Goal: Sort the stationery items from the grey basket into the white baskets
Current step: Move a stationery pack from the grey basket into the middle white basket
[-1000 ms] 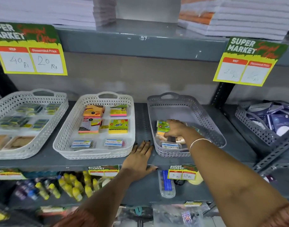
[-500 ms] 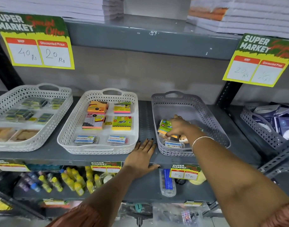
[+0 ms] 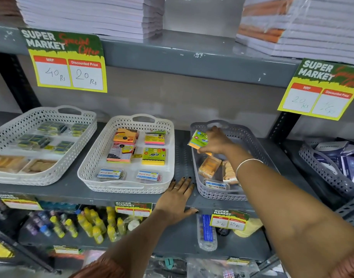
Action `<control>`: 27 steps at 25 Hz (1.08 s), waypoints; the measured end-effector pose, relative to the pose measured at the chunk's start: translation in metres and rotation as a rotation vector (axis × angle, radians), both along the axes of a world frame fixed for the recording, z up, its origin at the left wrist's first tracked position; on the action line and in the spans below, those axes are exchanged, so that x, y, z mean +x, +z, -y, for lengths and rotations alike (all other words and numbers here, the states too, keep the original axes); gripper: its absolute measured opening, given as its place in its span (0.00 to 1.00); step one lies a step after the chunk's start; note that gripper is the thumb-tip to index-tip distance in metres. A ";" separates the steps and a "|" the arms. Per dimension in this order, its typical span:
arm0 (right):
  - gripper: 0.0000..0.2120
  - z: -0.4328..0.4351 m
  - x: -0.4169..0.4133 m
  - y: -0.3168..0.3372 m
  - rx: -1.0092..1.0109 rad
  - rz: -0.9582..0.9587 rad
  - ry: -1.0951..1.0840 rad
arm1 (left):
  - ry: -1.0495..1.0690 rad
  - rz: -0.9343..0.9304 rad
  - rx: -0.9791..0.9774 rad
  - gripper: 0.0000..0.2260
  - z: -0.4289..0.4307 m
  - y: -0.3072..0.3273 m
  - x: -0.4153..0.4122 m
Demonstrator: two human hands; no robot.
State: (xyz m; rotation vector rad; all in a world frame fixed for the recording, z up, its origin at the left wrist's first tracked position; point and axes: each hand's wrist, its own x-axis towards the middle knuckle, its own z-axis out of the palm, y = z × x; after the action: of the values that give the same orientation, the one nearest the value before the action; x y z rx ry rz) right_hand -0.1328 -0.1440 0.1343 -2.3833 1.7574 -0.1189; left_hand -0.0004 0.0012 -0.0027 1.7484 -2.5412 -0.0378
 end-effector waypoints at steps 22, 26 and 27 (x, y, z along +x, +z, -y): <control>0.41 -0.002 0.165 -0.022 0.064 -0.040 0.320 | 0.592 -0.037 -0.101 0.46 -0.098 0.003 0.255; 0.41 -0.003 0.174 -0.037 0.099 -0.111 0.324 | 0.498 -0.017 -0.094 0.48 -0.079 -0.004 0.263; 0.41 -0.002 0.175 -0.039 0.109 -0.130 0.325 | 0.494 -0.037 -0.089 0.48 -0.076 -0.006 0.264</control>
State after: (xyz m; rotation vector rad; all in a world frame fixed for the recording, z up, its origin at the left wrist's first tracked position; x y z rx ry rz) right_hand 0.0421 -0.1423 0.0949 -2.6055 1.3577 0.1743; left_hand 0.2638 0.0776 -0.0084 2.2505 -1.9826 0.0631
